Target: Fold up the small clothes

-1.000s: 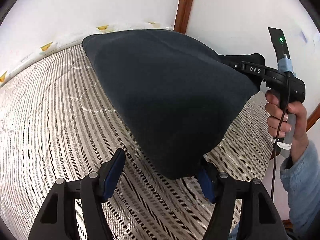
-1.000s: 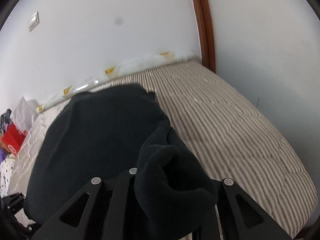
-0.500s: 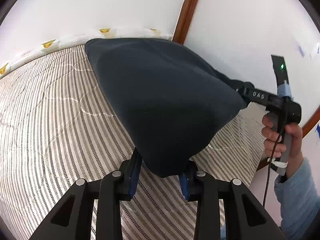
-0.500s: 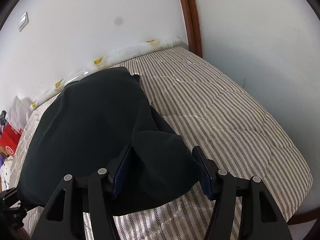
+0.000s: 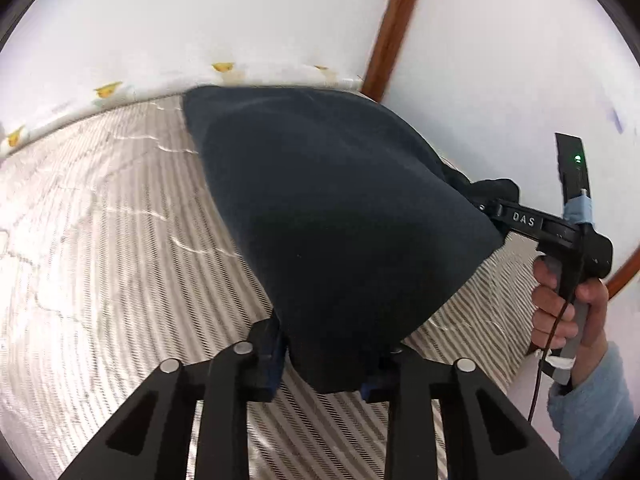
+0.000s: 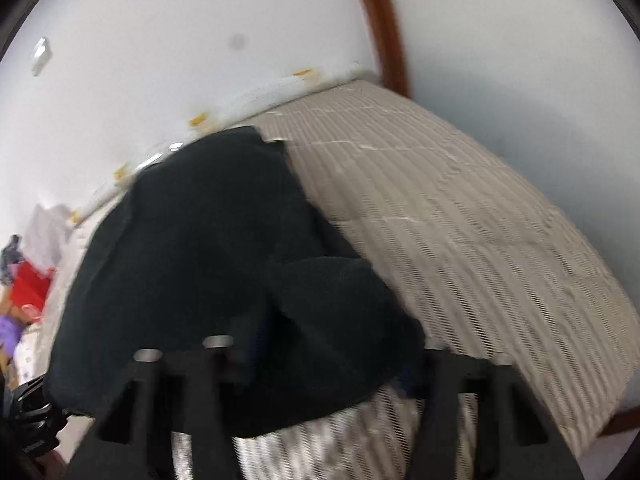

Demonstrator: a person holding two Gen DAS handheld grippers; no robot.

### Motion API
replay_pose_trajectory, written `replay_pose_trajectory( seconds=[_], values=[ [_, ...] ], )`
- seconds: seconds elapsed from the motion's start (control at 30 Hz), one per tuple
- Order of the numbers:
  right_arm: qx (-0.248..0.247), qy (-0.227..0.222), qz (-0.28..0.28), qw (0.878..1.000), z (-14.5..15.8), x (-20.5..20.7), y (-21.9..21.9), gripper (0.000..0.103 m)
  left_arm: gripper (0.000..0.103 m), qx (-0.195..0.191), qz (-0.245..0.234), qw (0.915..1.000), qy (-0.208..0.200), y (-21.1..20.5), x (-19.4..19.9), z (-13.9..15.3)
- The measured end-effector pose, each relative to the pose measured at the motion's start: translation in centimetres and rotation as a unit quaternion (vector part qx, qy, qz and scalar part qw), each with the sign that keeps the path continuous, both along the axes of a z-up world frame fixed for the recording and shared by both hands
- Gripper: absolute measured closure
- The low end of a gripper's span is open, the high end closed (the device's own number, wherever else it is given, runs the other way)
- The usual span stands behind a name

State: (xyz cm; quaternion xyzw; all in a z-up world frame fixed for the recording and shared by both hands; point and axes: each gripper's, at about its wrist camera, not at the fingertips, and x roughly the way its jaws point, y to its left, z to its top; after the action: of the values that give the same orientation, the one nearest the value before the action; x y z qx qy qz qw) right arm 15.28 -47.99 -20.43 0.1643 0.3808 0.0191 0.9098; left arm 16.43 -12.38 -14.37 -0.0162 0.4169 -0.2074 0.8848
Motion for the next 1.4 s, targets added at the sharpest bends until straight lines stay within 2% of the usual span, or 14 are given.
replay_pose_trajectory(
  seconds=[0.07, 0.13, 0.37, 0.5, 0.6, 0.7, 0.87, 0.93, 1.0, 1.1, 1.17, 1.27, 1.33, 1.4],
  values=[
    [-0.031, -0.009, 0.006, 0.999, 0.6, 0.1, 1.8, 0.082, 0.082, -0.014, 0.028, 0.9995, -0.001, 1.4, 0.4, 0.3],
    [-0.028, -0.011, 0.014, 0.999, 0.8, 0.5, 3.2, 0.083, 0.082, -0.024, 0.061, 0.9978, -0.005, 3.6, 1.0, 0.6],
    [-0.012, -0.015, 0.059, 0.998, 1.7, 3.1, 10.3, 0.084, 0.083, -0.016, 0.121, 0.9924, -0.018, 10.8, 0.9, 0.9],
    [-0.01, -0.017, 0.099, 0.995, 2.1, 4.5, 15.0, 0.084, 0.082, -0.021, 0.148, 0.9888, 0.0, 15.4, 0.8, 0.1],
    [-0.028, -0.039, 0.135, 0.99, 2.9, 4.0, 17.4, 0.084, 0.082, -0.027, 0.157, 0.9871, 0.015, 17.2, 0.4, -0.7],
    [-0.046, -0.071, 0.161, 0.983, 3.0, 1.9, 17.1, 0.084, 0.081, -0.027, 0.148, 0.9885, 0.019, 17.3, 0.3, -1.5],
    [-0.021, -0.049, 0.161, 0.986, 2.5, 0.6, 14.8, 0.08, 0.075, 0.01, 0.134, 0.991, 0.0, 15.9, -0.8, -1.4],
    [-0.044, -0.064, 0.14, 0.987, 3.7, -0.5, 14.5, 0.074, 0.073, 0.009, 0.129, 0.9916, 0.003, 16.2, -1.5, -1.3],
    [-0.071, -0.093, 0.12, 0.986, 5.2, -1.6, 14.6, 0.072, 0.071, 0.002, 0.13, 0.9915, 0.004, 16.6, -2.3, -0.9],
    [-0.086, -0.116, 0.131, 0.981, 6.1, -1.5, 16.2, 0.072, 0.064, -0.01, 0.139, 0.9902, -0.006, 17.1, -3.8, 0.0],
    [-0.097, -0.101, 0.141, 0.98, 5.2, -0.9, 17.1, 0.072, 0.063, -0.014, 0.144, 0.9894, -0.013, 17.3, -4.3, 0.6],
    [-0.129, -0.041, 0.108, 0.985, 2.0, 0.4, 17.2, 0.074, 0.063, -0.007, 0.151, 0.988, -0.031, 17.2, -4.8, 1.6],
    [-0.119, -0.035, 0.107, 0.987, 1.1, 0.0, 16.5, 0.075, 0.063, -0.002, 0.152, 0.9877, -0.037, 17.1, -4.3, 2.1],
    [-0.123, -0.031, 0.117, 0.985, 1.7, -0.4, 15.9, 0.075, 0.063, -0.004, 0.149, 0.988, -0.038, 16.9, -3.2, 2.5]
  ],
)
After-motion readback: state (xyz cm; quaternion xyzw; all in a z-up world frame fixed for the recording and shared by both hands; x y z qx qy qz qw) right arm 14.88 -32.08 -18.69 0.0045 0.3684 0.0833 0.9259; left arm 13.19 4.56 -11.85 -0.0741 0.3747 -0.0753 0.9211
